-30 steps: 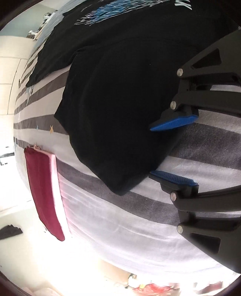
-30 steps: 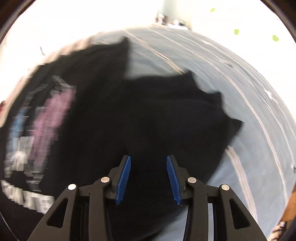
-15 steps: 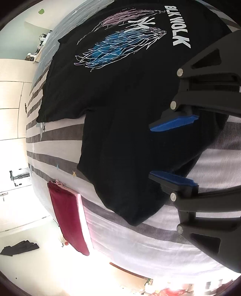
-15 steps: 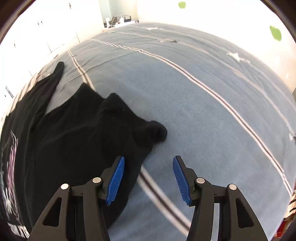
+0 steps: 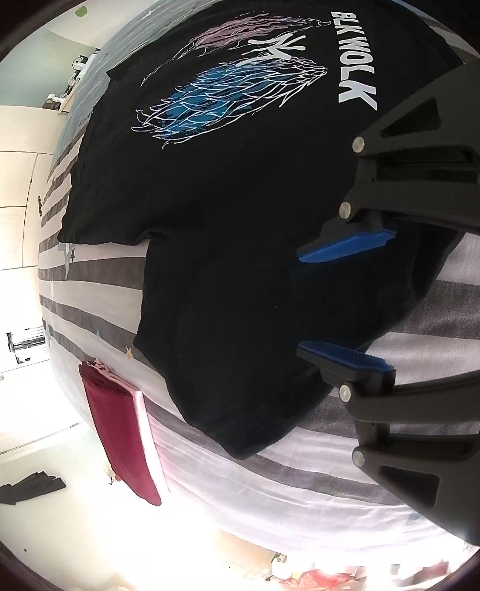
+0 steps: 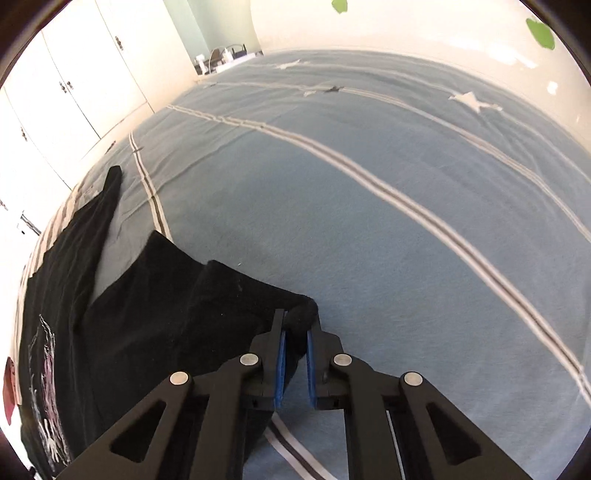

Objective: Fold clothes

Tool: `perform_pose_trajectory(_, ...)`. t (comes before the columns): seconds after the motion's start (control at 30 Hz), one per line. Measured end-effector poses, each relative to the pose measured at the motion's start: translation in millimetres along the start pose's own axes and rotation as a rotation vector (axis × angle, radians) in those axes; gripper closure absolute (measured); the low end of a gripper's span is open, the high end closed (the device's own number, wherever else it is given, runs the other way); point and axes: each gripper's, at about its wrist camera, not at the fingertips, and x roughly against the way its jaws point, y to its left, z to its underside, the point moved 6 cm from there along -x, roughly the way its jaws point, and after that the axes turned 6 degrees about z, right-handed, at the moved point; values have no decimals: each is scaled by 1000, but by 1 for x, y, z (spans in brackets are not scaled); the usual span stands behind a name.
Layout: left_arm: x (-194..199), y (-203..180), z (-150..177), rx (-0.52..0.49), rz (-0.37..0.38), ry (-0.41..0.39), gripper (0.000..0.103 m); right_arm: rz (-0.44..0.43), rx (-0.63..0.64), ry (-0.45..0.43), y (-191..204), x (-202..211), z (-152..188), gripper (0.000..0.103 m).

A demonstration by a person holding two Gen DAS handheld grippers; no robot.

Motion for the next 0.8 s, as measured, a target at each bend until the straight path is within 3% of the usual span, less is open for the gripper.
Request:
perform_pose_trajectory(0.33,2,-2,-23,-13,16,-35,61,19,18,38,-18,-9,2,94)
perform_pose_trajectory(0.4,3,-2,-26,-13,16,-41,61,9,32,30,-11,-6,1,88)
perform_pose_trajectory(0.47,8,-5,-24,-7,19,-42,61,-18,17,54,-10,1,7,66)
perform_pose_trajectory(0.6,11,-7,-23,-4,19,-45,61,-75,39,106,-4,4,27,64)
perform_pose_trajectory(0.8,10,-7,-18,8,14,-33,61,-110,-42,143,-10,-4,32,58)
